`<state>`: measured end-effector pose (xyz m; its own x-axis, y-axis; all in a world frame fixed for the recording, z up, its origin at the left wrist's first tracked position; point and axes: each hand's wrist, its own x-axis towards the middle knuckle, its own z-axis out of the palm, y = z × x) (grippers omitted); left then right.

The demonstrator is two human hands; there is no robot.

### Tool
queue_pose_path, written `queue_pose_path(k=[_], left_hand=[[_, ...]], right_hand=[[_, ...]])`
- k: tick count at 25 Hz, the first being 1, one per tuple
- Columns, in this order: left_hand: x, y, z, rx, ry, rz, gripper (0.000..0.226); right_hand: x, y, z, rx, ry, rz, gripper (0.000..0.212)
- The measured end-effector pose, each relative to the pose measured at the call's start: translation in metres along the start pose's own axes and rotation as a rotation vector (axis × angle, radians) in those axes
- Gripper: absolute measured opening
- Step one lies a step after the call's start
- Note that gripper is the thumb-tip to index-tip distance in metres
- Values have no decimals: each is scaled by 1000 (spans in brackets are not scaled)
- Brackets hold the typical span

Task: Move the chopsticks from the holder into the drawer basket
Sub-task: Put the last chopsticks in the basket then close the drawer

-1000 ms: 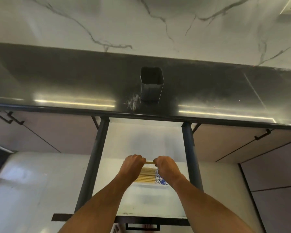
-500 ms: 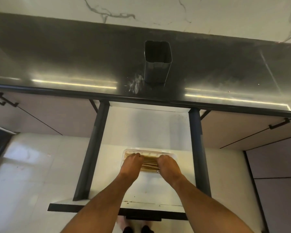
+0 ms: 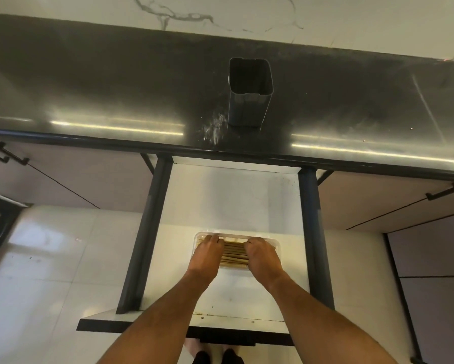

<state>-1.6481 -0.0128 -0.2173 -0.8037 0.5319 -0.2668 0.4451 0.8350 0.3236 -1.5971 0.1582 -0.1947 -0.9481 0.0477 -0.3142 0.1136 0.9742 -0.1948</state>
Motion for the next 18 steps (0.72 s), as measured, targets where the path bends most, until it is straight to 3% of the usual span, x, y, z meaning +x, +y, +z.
queue_pose_path(k=[9,13,15,18], left_hand=[[-8,-5,8,-141,45,-16,49],[-17,-6,-5,-194,208,27,51],[-23,-8,-13,-373,323,-67,53],[-19,-7,-22,-760,354,-473,41]], right_hand=[[-1,0,6,79,7,-15,32],[-11,1,3,206,236,14,25],[-16,4,3,342,443,128,21],[-16,12,2,566,563,516,29]])
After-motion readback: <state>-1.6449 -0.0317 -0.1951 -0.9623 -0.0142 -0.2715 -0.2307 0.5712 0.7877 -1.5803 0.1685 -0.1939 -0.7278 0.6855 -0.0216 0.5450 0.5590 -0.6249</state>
